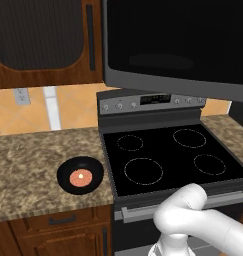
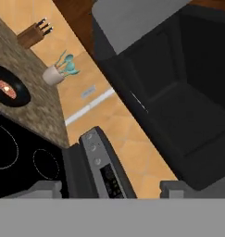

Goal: Open the microwave, place the bowl with waffle inside the microwave, then close the microwave door and turn it on.

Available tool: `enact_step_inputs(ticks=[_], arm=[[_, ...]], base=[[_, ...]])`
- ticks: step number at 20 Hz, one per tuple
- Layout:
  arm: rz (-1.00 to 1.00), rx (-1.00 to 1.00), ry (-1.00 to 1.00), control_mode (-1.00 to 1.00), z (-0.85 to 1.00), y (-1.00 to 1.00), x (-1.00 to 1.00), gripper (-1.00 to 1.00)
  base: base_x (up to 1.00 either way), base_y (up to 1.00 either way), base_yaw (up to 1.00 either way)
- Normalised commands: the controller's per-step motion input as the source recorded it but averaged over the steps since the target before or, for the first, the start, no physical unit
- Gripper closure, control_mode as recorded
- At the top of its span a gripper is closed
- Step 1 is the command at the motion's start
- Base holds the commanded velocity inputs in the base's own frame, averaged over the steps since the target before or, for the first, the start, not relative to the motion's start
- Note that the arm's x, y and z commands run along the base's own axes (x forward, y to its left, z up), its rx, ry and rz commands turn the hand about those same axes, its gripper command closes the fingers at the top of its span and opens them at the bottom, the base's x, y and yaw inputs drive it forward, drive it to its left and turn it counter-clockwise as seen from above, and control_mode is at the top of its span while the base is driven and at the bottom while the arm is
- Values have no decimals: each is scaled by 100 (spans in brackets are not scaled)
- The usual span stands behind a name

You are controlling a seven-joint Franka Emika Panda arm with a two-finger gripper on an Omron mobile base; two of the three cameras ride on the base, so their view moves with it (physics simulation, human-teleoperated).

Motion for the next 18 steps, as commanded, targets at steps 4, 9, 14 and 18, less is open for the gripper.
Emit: enact_step_inputs(ticks=[4,9,14,18], arm=[[6,22,0,-100,13,0,13,100],[6,13,0,-100,0,0,34,100],[4,14,0,-100,5,2,49,100],[16,28,-8,-100,33,0,11,100]], base=[[0,0,0],[0,0,0],[0,0,0],[0,0,0]])
